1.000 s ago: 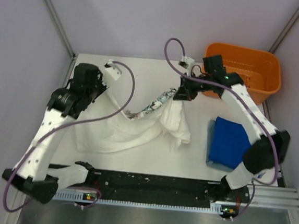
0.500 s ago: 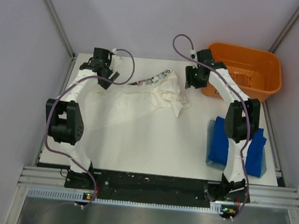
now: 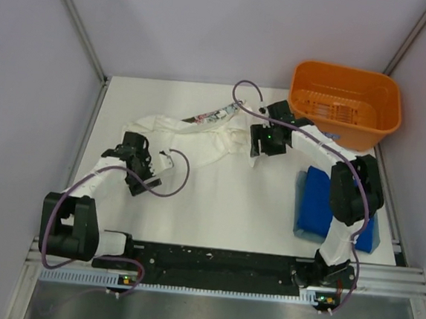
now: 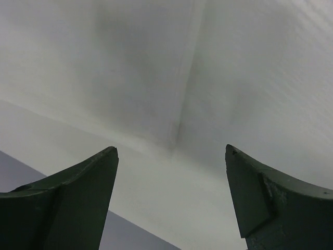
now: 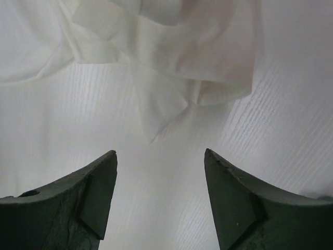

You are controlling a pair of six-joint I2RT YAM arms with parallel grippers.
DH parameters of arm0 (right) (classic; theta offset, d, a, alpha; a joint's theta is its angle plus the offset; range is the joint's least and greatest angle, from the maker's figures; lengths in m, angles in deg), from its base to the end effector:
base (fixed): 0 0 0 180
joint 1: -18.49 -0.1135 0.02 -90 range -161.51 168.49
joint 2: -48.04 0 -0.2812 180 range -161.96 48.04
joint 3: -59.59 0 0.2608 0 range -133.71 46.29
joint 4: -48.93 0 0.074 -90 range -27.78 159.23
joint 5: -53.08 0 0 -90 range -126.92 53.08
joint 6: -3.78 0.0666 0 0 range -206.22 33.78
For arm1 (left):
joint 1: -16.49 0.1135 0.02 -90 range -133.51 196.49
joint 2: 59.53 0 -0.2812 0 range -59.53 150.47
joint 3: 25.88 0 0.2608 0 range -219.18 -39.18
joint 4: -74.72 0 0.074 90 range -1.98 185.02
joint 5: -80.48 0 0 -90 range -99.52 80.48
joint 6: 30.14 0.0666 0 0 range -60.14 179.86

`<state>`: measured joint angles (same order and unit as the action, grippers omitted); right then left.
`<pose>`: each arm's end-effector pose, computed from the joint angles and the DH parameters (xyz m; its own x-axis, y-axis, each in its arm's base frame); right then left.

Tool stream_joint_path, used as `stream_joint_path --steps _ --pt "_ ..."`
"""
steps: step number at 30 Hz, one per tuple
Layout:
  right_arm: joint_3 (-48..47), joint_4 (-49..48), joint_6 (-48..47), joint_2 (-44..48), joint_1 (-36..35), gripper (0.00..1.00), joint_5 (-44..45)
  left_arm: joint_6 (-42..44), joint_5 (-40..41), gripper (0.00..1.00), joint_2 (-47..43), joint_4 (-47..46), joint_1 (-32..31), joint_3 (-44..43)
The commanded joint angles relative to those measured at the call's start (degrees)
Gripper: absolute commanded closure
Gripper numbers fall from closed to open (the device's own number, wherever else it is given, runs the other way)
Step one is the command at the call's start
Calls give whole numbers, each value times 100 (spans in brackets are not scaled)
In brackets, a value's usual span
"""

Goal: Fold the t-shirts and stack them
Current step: Flatten out the tshirt

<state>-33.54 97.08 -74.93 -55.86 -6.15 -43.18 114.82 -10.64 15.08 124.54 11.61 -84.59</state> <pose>0.3752 0.1801 0.2177 -0.8546 -0.1779 -0.4880 -0.3042 0.9329 0.1926 0.2530 -0.0229 0.1850 -0.4453 0.8596 -0.2507 0.7971 0.5081 0.3264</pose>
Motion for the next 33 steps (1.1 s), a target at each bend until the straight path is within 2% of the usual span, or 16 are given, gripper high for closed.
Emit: stream_joint_path --steps 1,5,7,11,12,13,14,17,20,22,25,30,33 --pt "-76 -672 286 -376 -84 33 -103 498 358 12 158 -539 233 199" --pt "-76 -857 391 -780 -102 36 -235 402 560 11 668 -759 313 216" --pt "-76 -953 435 -930 -111 41 -331 349 639 11 914 -908 313 252" --pt "-67 -1121 479 -1001 -102 71 -332 235 1052 12 1345 -1698 313 392" --pt "-85 -1121 471 -1010 -102 78 -323 182 1096 14 1415 -1831 321 392" --pt "-120 -1112 462 -984 -111 90 -323 130 1080 20 1477 -1928 330 375" --pt "-129 -1103 462 -922 -102 97 -340 59 1010 31 1504 -1929 330 331" --pt "-94 -1033 427 -519 -102 100 -384 -221 763 100 1531 -1622 330 94" --pt "-33 -928 295 183 -93 100 -437 -503 815 100 1189 -1446 391 -143" --pt "-59 -779 164 841 -76 100 -446 -766 869 100 645 -1279 445 -450" --pt "-199 -568 31 1712 56 100 -516 -1022 570 100 -76 -761 944 -1135" --pt "-340 -523 -48 3206 372 100 -543 -812 473 100 -1113 -434 1209 -1778" --pt "-375 -514 -223 3761 399 100 -262 -741 350 100 -1492 -32 1279 -2242"
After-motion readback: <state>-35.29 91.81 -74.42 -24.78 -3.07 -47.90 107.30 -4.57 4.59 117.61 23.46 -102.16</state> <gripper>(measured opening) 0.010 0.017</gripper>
